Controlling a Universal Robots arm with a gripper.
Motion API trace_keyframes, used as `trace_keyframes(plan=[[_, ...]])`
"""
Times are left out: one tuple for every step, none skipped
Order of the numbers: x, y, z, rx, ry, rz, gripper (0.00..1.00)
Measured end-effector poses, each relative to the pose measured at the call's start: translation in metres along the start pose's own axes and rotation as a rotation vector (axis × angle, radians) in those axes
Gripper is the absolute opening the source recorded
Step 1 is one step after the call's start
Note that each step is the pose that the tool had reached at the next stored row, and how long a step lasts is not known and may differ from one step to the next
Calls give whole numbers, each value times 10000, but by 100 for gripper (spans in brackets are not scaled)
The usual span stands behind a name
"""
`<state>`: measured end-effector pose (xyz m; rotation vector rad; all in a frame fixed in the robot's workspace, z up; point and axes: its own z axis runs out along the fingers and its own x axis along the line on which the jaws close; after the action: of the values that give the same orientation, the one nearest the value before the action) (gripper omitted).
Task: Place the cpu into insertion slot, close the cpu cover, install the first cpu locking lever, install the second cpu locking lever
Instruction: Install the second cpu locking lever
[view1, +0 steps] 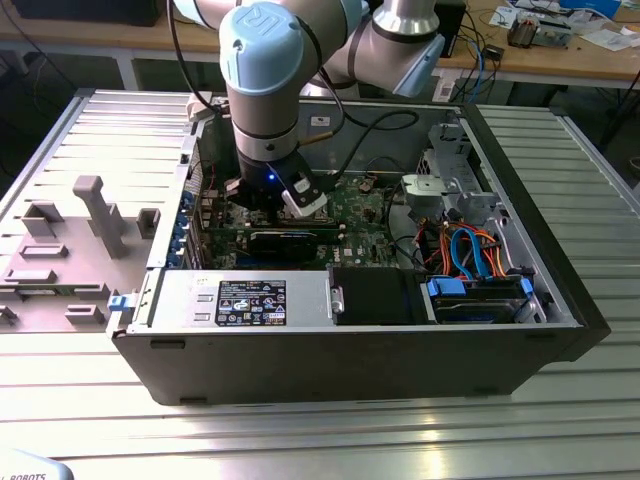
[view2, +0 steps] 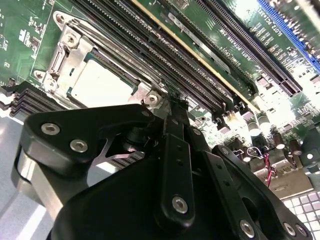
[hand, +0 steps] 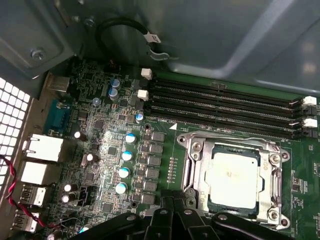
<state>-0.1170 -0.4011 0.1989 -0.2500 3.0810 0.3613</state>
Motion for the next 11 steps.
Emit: trace_keyframes(plan=[[0,1,2,-6,0,-13,11],[0,1,1,-2,4,-30,11],[0,2,-5,1,7,-43,11],[0,4,-19,8,10,-52,11],[-2,10,-42,24,11,-59,11],[-3,20,-86,69,20,-60,11],[-4,26,-106,116,27,-61,11],[-6,32,-117,193,38,-63,11],[-11,49,-123,479,88,-65,11],[-18,72,-118,754,134,-69,11],[-23,89,-114,931,165,-71,11]])
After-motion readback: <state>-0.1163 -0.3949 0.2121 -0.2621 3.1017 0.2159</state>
